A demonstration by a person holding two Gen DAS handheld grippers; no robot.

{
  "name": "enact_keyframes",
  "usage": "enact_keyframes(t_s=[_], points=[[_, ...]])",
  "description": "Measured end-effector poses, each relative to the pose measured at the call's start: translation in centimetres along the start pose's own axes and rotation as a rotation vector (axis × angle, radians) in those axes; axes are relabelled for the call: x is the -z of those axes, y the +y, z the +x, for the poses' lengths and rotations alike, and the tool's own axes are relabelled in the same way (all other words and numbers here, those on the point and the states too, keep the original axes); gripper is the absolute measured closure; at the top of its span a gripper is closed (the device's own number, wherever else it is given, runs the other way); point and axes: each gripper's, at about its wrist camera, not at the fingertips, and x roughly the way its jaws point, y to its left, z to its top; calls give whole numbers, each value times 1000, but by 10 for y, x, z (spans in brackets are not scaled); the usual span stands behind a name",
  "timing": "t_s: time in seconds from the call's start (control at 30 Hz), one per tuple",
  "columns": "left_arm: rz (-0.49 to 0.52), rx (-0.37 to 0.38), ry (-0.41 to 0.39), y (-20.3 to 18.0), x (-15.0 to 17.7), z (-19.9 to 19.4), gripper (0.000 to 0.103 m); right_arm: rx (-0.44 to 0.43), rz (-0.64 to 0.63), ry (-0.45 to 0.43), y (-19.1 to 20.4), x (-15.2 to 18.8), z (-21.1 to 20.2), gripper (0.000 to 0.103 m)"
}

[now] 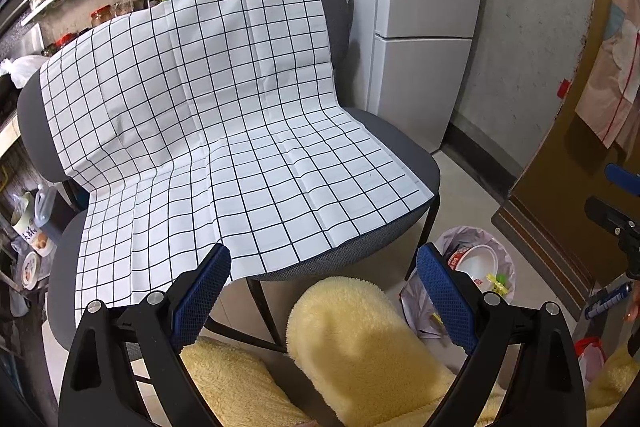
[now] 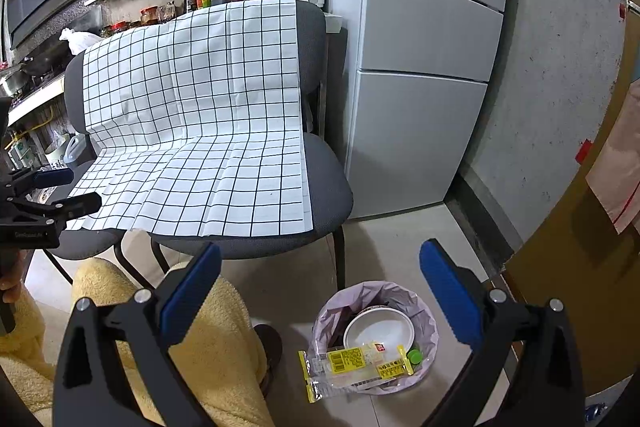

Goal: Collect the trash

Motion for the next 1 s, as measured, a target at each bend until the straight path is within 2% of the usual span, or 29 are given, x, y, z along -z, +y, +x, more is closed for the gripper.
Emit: enact_keyframes(t_s=[0.77, 0.9, 1.0], points=[[-8, 11, -7, 4, 1, 5, 10, -19, -16, 23, -3, -1, 13, 6], [-59, -52, 19, 23, 3, 21, 10, -95, -31, 54, 11, -8, 39, 6], [-133, -91, 52, 55, 12, 41, 10, -175, -57, 100, 34, -14, 72, 6]])
